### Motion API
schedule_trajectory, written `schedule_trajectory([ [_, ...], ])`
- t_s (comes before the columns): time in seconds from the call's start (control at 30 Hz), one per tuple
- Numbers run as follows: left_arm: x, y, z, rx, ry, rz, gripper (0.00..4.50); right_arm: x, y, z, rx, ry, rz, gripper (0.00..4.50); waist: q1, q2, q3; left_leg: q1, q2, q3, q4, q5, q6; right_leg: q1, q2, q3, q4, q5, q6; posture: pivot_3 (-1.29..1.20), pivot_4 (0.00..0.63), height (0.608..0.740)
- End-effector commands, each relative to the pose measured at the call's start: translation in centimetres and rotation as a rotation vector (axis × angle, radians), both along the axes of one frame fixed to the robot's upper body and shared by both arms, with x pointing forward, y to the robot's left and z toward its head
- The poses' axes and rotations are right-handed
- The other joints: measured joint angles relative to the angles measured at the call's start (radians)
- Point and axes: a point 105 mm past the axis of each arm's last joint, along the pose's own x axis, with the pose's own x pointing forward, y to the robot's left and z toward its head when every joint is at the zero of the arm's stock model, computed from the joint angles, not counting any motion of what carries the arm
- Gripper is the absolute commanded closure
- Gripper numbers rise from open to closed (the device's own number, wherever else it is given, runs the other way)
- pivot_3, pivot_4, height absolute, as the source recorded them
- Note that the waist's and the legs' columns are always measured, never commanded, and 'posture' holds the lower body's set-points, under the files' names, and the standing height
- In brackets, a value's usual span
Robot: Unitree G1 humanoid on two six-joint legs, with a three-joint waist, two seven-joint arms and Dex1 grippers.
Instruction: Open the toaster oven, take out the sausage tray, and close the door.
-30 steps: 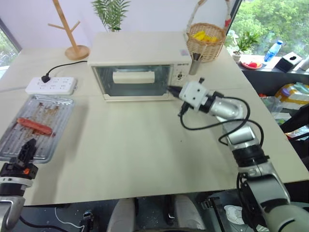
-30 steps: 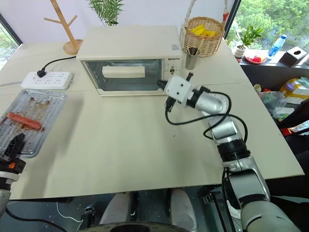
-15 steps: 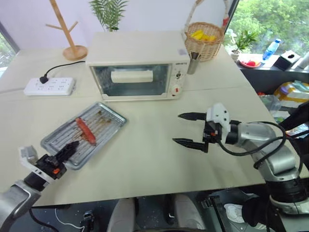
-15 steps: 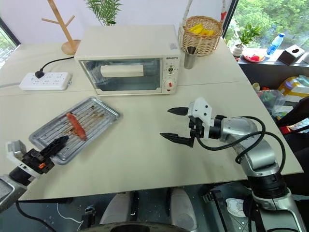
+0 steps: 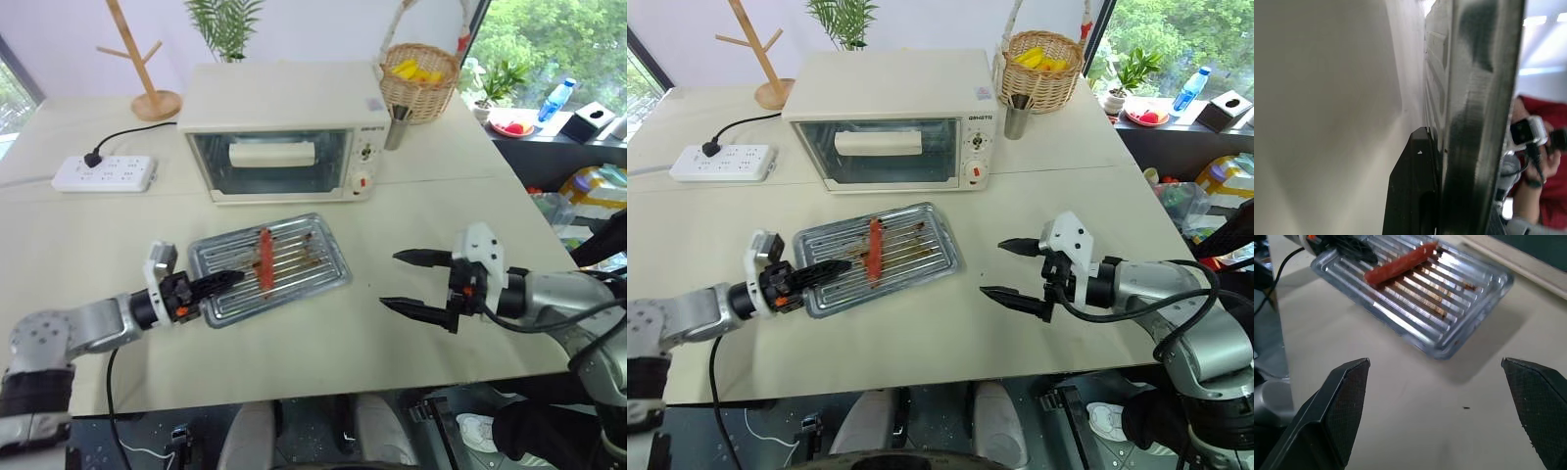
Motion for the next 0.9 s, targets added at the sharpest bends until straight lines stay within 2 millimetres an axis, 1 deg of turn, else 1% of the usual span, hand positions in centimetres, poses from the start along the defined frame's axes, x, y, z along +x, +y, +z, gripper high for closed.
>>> schedule_trajectory([
  [0.03,0.5,-0.9,-0.3,0.019,0.003,-0.081,3.79,-0.7,-0.1,0.8,-0.007,-0.046,-0.021,0.0,0.003,0.0,0.0,0.0,0.0,0.0,0.0,0.0,0.0,0.0,0.0,0.0,0.0,0.0,0.0,0.0,0.15,0.74],
  [0.13,1.2,-1.0,-0.6,0.048,-0.002,-0.105,2.4,-1.1,-0.2,0.5,-0.012,-0.04,-0.039,0.0,0.005,0.0,0.0,0.0,0.0,0.0,0.0,0.0,0.0,0.0,0.001,0.0,0.0,0.0,0.0,0.0,0.15,0.74],
  [0.27,2.7,-0.6,-1.5,0.09,-0.009,-0.059,0.42,-1.1,-0.5,0.3,-0.012,-0.038,-0.071,0.0,0.007,0.0,0.0,0.0,0.0,-0.001,0.0,0.0,0.0,0.0,0.001,0.0,0.0,0.0,0.0,0.0,0.15,0.74],
  [0.3,2.9,-0.5,-1.6,0.097,-0.011,-0.051,0.03,-1.1,-0.6,0.3,-0.012,-0.037,-0.077,0.0,0.008,0.0,0.0,0.0,0.001,-0.001,0.0,0.0,0.0,0.0,0.001,0.0,0.0,0.0,0.0,0.0,0.15,0.74],
  [0.43,3.0,0.6,-2.0,0.137,-0.023,-0.018,0.03,-0.9,-0.7,0.3,-0.009,-0.039,-0.088,0.0,0.008,0.001,-0.001,0.0,0.002,-0.001,0.0,0.0,0.0,0.001,0.0,0.0,0.0,0.001,0.0,0.0,0.15,0.74],
  [0.57,2.4,3.4,-2.2,0.227,-0.05,0.033,0.03,-0.5,-0.8,0.2,-0.013,-0.037,-0.088,0.0,-0.003,0.001,-0.001,0.001,0.003,-0.002,0.0,0.0,0.0,0.001,0.0,0.0,0.0,0.001,-0.001,0.0,0.15,0.74],
  [0.67,1.8,5.8,-1.1,0.339,-0.156,0.064,0.03,0.0,-0.8,0.1,-0.01,-0.025,-0.08,0.0,-0.021,0.001,-0.001,0.002,0.006,-0.003,-0.001,0.0,0.0,0.0,0.001,0.0,0.0,0.001,-0.002,0.0,0.15,0.74],
  [0.73,1.1,7.3,-0.7,0.47,-0.257,0.053,0.03,0.2,-0.7,0.2,-0.004,-0.015,-0.071,0.0,-0.025,0.002,-0.001,0.002,0.007,-0.003,-0.002,0.0,0.0,-0.001,0.003,0.001,0.0,0.002,-0.003,0.0,0.15,0.74],
  [0.8,0.2,8.8,-0.1,0.626,-0.398,0.016,0.03,0.5,-0.7,0.2,0.002,-0.002,-0.059,0.0,-0.027,0.002,0.0,0.002,0.011,-0.002,-0.004,0.0,0.0,-0.002,0.005,0.002,0.0,0.003,-0.005,0.0,0.15,0.74],
  [0.87,-0.6,9.8,1.2,0.726,-0.539,-0.014,0.03,0.7,-0.7,0.2,0.001,0.01,-0.046,0.0,-0.018,0.005,0.001,0.002,0.013,-0.002,-0.005,0.0,0.0,-0.003,0.005,0.002,-0.001,0.003,-0.007,0.0,0.15,0.74],
  [0.9,-0.8,10.2,2.3,0.752,-0.615,-0.019,0.03,0.7,-0.7,0.2,-0.004,0.016,-0.036,0.0,-0.016,0.006,0.002,0.002,0.013,-0.002,-0.005,0.0,0.0,-0.004,0.005,0.002,-0.001,0.002,-0.008,0.0,0.15,0.74],
])
